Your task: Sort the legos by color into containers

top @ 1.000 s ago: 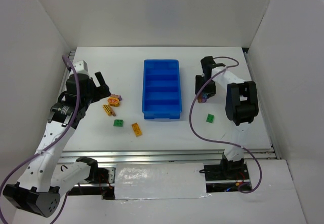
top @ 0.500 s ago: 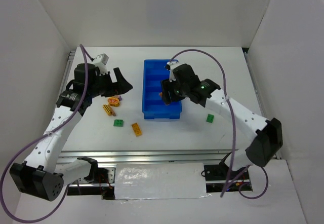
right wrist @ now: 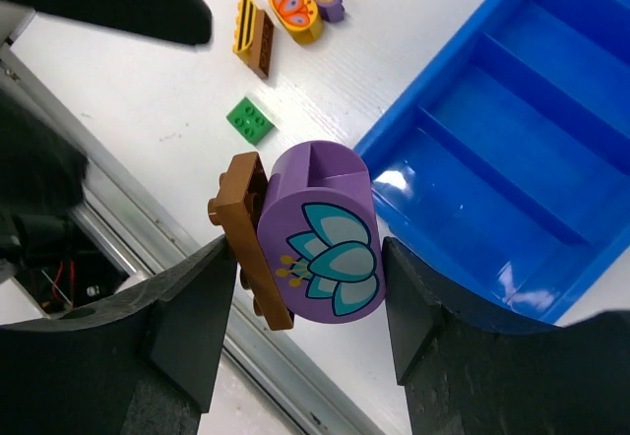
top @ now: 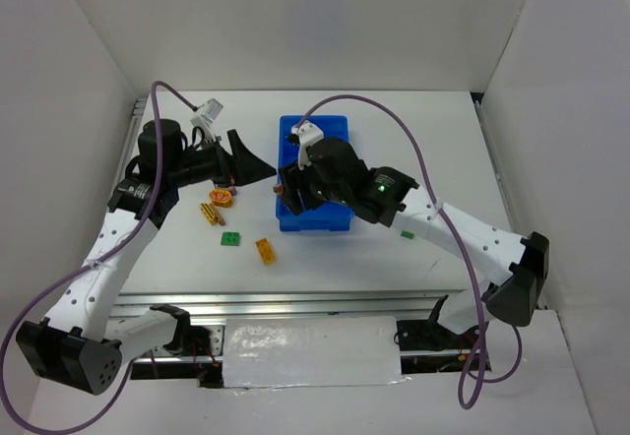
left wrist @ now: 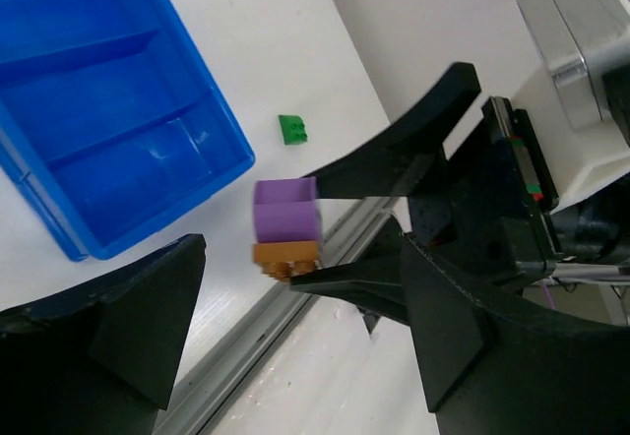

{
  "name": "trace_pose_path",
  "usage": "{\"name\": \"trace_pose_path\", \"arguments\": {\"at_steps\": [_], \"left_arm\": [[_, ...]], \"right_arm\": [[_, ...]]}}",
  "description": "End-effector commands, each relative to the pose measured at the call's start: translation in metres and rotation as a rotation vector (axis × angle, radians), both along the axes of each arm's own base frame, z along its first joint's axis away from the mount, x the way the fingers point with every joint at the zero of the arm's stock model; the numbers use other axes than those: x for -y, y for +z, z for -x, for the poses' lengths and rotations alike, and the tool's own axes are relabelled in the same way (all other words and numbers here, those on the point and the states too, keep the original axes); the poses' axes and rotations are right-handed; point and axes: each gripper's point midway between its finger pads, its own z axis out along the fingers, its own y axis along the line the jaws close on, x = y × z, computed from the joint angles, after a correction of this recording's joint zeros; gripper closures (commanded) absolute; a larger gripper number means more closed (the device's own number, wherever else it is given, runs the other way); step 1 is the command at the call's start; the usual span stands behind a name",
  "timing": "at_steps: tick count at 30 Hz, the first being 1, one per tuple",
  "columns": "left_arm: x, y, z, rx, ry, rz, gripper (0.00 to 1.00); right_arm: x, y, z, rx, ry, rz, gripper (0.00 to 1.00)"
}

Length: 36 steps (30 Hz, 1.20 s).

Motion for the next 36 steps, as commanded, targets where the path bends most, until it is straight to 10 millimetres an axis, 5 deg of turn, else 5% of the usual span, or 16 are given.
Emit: {"name": "trace_pose_path", "arguments": {"at_steps": [1, 10, 19, 22, 23, 28, 29, 32, 34, 35, 36], "left_arm": [[0.013, 0.011, 0.013, 0.034, -0.095, 0.044, 0.08], [0.016, -0.022, 0.010, -0.059, -0.104, -0.026, 0.13], [0.023, -0.016, 0.016, -0.042, -0.162, 0.005, 0.31], [0.026, -0.018, 0.018, -0.053, -0.183, 0.010, 0.44], [0.027, -0.020, 0.018, -0.057, -0.186, 0.010, 0.62], [0.031, -0.022, 0.020, -0.077, -0.222, 0.019, 0.87], [0.032, -0.023, 0.019, -0.082, -0.228, 0.023, 1.00], [0.036, -0.019, 0.022, -0.076, -0.257, 0.045, 1.00], [0.036, -0.017, 0.023, -0.068, -0.264, 0.052, 1.00], [0.036, -0.014, 0.023, -0.058, -0.266, 0.054, 1.00], [0.036, -0.012, 0.024, -0.046, -0.266, 0.052, 1.00]], "right_arm": [[-0.021, 0.033, -0.007, 0.065, -0.014, -0.076, 1.00], [-0.037, 0.055, -0.003, 0.088, 0.021, -0.131, 1.00], [-0.036, 0.059, -0.009, 0.113, -0.021, -0.153, 1.00], [-0.038, 0.062, -0.007, 0.116, -0.007, -0.166, 1.00], [-0.039, 0.064, -0.007, 0.116, -0.004, -0.170, 1.00], [-0.038, 0.066, -0.009, 0.131, -0.015, -0.176, 1.00], [-0.038, 0.066, -0.009, 0.136, -0.014, -0.178, 1.00], [-0.041, 0.068, -0.006, 0.143, 0.006, -0.204, 1.00], [-0.038, 0.068, -0.001, 0.149, 0.024, -0.224, 0.86], [-0.041, 0.074, 0.002, 0.162, 0.047, -0.257, 0.50], [-0.041, 0.076, 0.006, 0.167, 0.067, -0.273, 0.36]]}}
